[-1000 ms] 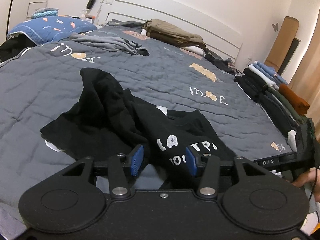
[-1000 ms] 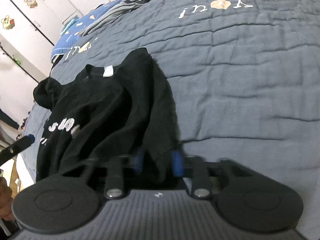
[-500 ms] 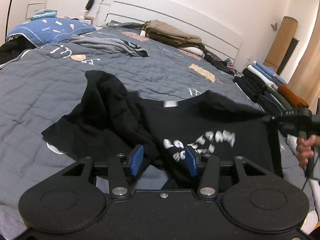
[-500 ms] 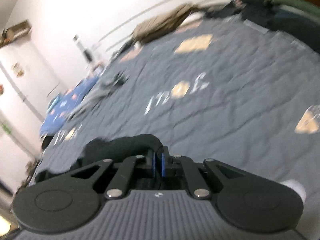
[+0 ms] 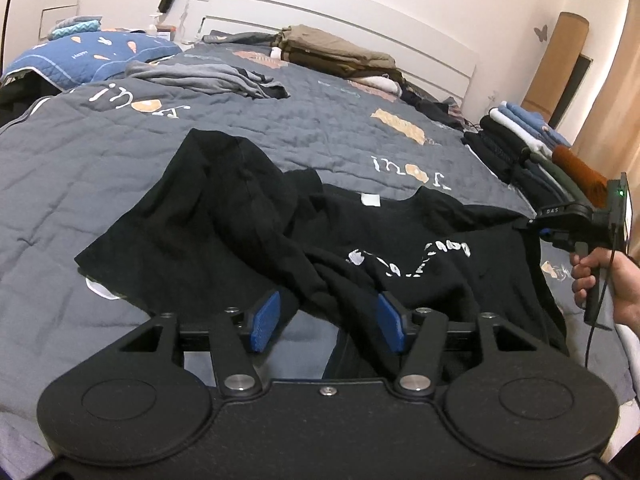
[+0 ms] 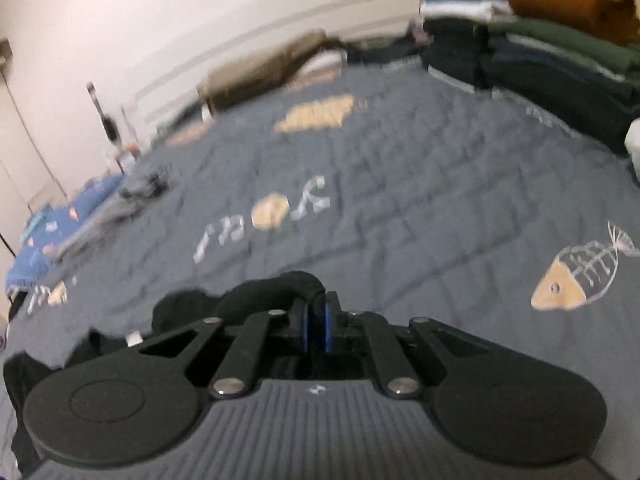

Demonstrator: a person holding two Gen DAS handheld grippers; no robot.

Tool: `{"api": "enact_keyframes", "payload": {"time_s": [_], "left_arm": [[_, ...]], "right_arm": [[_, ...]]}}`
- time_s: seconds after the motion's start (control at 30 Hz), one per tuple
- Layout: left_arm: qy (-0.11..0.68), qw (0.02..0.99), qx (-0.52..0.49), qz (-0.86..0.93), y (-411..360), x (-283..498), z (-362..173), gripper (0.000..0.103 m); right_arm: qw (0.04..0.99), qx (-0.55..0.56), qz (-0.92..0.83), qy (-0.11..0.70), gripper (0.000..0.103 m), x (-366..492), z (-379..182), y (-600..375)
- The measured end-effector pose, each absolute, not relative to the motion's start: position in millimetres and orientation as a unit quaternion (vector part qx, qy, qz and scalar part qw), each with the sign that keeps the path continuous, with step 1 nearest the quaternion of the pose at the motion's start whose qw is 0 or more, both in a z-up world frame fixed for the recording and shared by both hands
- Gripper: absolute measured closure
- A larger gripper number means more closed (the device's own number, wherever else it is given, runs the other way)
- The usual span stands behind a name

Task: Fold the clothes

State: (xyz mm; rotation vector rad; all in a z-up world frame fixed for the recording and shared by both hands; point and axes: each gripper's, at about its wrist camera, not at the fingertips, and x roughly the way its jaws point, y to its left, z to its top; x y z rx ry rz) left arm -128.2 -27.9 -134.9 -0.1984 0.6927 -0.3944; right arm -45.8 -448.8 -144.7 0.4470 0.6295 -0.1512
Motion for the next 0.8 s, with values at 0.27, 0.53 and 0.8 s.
{"api": "enact_keyframes", "payload": {"time_s": [0.27,0.53,0.8], "left_arm": [[0.349,0.914,-0.081,-0.188,-33.6,-127.5,-139.8,0.048],[0.378,0.904,-0.052,-0.193,-47.1,-126.9,-156.3,0.048],[0.424,0.885,-0.034,-0.19,-60.6,-126.7,-185.1,0.048]], "right_arm": [[0.932,0.211,-0.071,0.285,0.064,-75.3,-105.0,-448.4],[0.935,0.211,-0.034,0.282,0.06,-106.2,-91.3,-438.1],[0.933,0.211,0.027,0.29,0.06,-142.5,-91.7,-399.6]]}}
